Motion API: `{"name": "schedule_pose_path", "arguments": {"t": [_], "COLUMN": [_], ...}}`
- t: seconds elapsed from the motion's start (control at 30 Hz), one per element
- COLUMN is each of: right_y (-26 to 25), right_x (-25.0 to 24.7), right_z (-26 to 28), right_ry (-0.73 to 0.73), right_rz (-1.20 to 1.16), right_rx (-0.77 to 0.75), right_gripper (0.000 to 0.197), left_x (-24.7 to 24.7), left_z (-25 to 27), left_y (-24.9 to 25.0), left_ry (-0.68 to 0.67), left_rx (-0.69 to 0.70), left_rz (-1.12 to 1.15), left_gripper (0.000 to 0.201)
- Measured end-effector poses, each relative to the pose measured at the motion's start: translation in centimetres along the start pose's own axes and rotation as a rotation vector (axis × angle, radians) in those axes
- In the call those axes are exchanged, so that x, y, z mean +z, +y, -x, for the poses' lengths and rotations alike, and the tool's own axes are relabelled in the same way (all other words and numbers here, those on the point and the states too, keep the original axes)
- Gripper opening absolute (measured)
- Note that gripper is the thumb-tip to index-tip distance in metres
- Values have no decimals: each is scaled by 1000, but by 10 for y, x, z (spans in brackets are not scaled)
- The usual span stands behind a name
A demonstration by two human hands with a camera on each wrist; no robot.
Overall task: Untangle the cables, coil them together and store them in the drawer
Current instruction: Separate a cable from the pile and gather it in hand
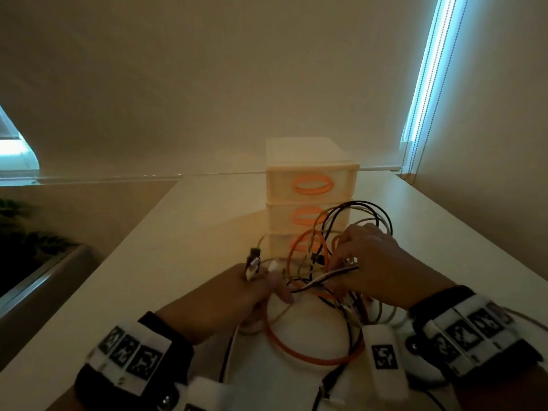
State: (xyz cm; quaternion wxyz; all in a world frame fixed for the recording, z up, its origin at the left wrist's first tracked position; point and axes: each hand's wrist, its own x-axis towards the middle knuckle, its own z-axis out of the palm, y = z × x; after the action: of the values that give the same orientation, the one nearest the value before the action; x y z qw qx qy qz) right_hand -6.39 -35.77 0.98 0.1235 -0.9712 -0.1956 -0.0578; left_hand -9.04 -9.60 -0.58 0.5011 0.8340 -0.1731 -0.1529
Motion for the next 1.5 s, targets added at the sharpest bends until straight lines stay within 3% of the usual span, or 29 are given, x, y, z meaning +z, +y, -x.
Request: {"name": "schedule_pose_path", "arguments": {"t": [0.13,0.3,0.4,0.5,0.7,0.8,0.93,1.03,1.1,1.17,1.23,1.3,1.37,1.43,1.5], "right_y": [7,8,13,24,39,43,43,42,26,6,-10,-29,-58,-92,-114], "right_x": [5,5,-2,-10,-14,-12,-13,-15,-15,-18,-24,-27,-21,-3,19], "right_z": [-2,-3,-1,0,-9,-14,-18,-14,-7,2,6,7,4,3,1], "right_ry": [73,89,45,114,477,539,601,472,285,134,193,441,640,614,532], "right_rz": [-110,-186,-272,-324,-185,-165,-108,-105,-212,-321,-358,-395,-589,-834,-763], "right_rx": [-24,-48,-96,-93,92,232,295,200,38,-78,-157,-245,-285,-275,-261], "right_gripper": [21,20,20,19,17,14,13,26,34,54,53,38,30,31,38], "left_x": [8,7,-5,-25,-47,-52,-48,-37,-27,-17,-10,-7,-5,-5,-5], "left_z": [-6,-7,-7,-4,0,1,-1,-5,-7,-8,-8,-8,-7,-6,-4], "left_y": [-4,-7,-4,-3,1,2,4,2,-1,-1,-1,0,3,5,7], "left_ry": [-56,-120,-14,71,177,266,376,358,307,269,249,247,245,224,208], "left_rx": [-28,-23,15,56,210,281,305,262,188,129,109,119,145,175,196], "left_rz": [-80,63,165,322,553,582,630,598,426,277,257,282,359,461,526], "left_gripper": [46,45,40,39,36,38,36,37,40,40,39,38,37,37,37]}}
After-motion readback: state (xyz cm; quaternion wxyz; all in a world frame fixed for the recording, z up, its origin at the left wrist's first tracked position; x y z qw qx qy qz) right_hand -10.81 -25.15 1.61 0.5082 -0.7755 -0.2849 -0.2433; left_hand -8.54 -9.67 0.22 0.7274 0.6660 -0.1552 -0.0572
